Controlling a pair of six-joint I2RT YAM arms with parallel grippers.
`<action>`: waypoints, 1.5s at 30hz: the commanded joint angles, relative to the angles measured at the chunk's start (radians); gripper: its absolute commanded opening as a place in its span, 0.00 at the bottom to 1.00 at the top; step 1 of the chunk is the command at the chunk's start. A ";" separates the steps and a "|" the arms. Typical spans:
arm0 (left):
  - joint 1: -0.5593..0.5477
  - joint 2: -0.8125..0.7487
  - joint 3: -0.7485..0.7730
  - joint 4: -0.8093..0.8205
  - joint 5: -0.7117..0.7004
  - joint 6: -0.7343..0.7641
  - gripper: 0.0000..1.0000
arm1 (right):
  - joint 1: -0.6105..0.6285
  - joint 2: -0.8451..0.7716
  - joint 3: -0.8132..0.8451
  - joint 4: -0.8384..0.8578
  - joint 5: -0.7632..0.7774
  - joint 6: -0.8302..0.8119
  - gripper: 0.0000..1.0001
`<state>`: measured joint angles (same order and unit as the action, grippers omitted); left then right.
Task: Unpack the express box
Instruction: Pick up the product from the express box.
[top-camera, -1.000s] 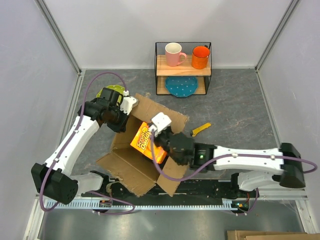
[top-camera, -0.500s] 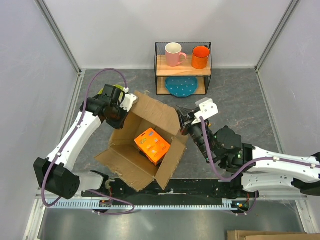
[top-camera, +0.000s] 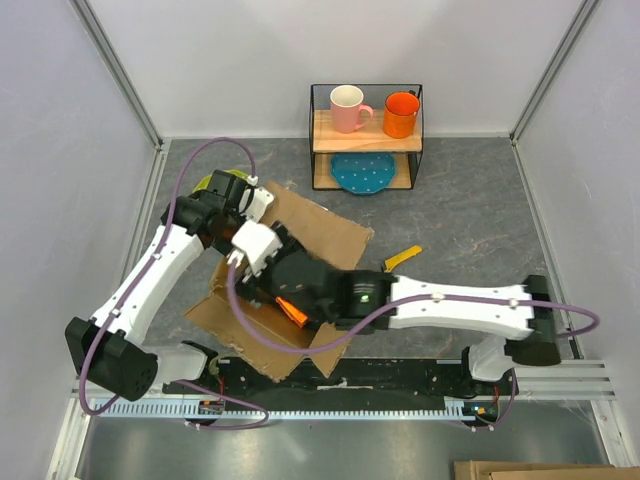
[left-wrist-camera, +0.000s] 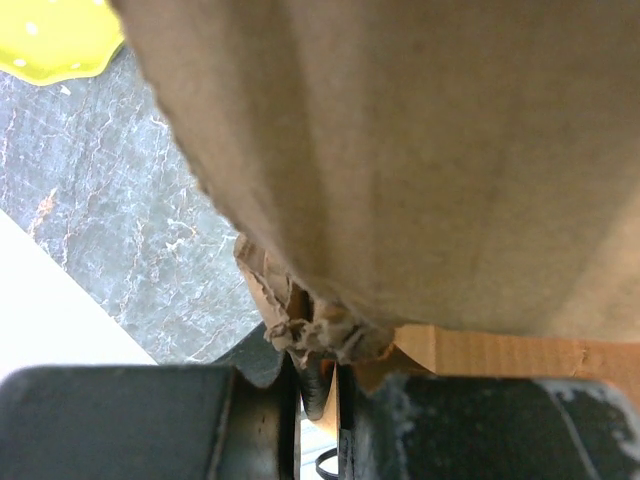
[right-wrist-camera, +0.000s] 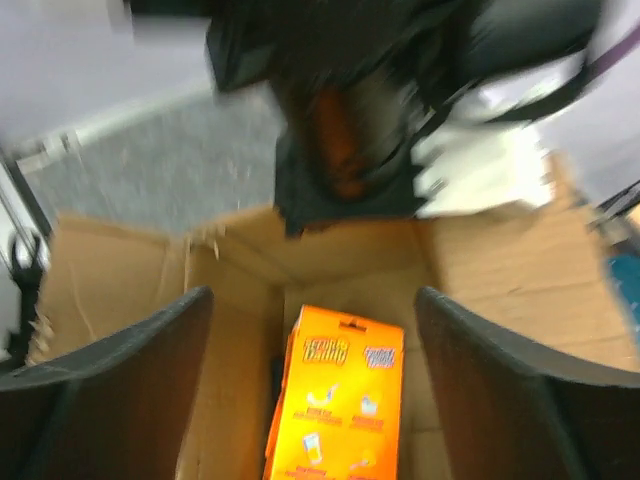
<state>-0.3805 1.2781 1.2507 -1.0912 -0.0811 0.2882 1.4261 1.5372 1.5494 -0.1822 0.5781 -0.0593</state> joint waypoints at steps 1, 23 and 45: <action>-0.005 -0.043 -0.017 -0.049 -0.146 0.052 0.02 | 0.023 0.090 -0.066 -0.115 -0.021 0.050 0.98; -0.009 -0.069 0.001 -0.091 -0.095 0.055 0.02 | 0.039 0.564 0.041 -0.384 0.292 0.226 0.98; -0.017 -0.077 -0.005 -0.096 -0.078 0.065 0.02 | 0.059 0.238 -0.113 -0.195 0.382 0.213 0.56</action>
<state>-0.3904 1.2198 1.2400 -1.1767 -0.0956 0.2966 1.4754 1.8992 1.4727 -0.4721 0.9264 0.1802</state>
